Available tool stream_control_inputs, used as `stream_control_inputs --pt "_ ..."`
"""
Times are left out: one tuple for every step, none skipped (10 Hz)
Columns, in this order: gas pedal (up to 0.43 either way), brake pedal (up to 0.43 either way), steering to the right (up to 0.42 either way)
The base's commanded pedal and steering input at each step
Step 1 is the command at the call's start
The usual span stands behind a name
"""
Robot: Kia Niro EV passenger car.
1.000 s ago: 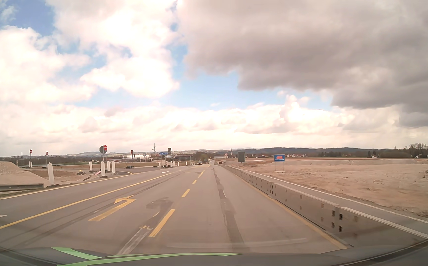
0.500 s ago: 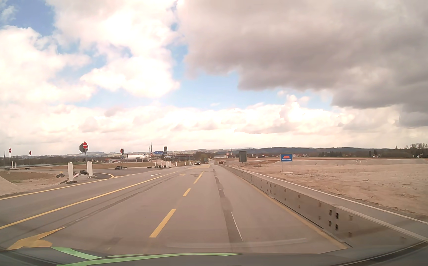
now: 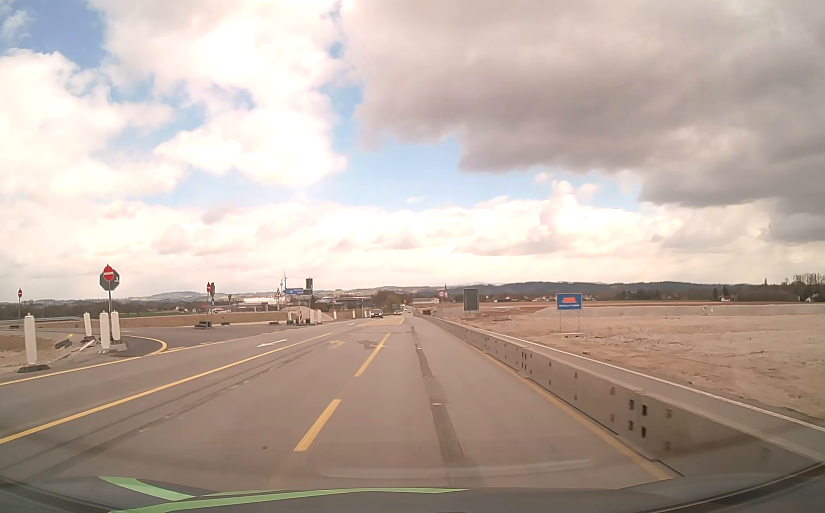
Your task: Follow the waypoints while adhering to traffic rules and regulations
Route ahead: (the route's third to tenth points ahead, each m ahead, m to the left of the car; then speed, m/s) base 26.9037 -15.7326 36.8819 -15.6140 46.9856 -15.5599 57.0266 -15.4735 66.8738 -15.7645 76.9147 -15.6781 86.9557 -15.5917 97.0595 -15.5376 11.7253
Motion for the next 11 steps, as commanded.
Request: stream_control_inputs --pt "0.087 0.0 -0.001" --pt "0.087 0.0 -0.001" --pt "0.087 0.0 -0.001" --pt "0.087 0.0 -0.001" --pt "0.087 0.0 -0.001" --pt "0.079 0.0 0.0" --pt "0.079 0.0 0.0" --pt "0.079 0.0 0.0" --pt "0.079 0.0 0.0" --pt "0.079 0.0 0.0" --pt "0.079 0.0 0.0"
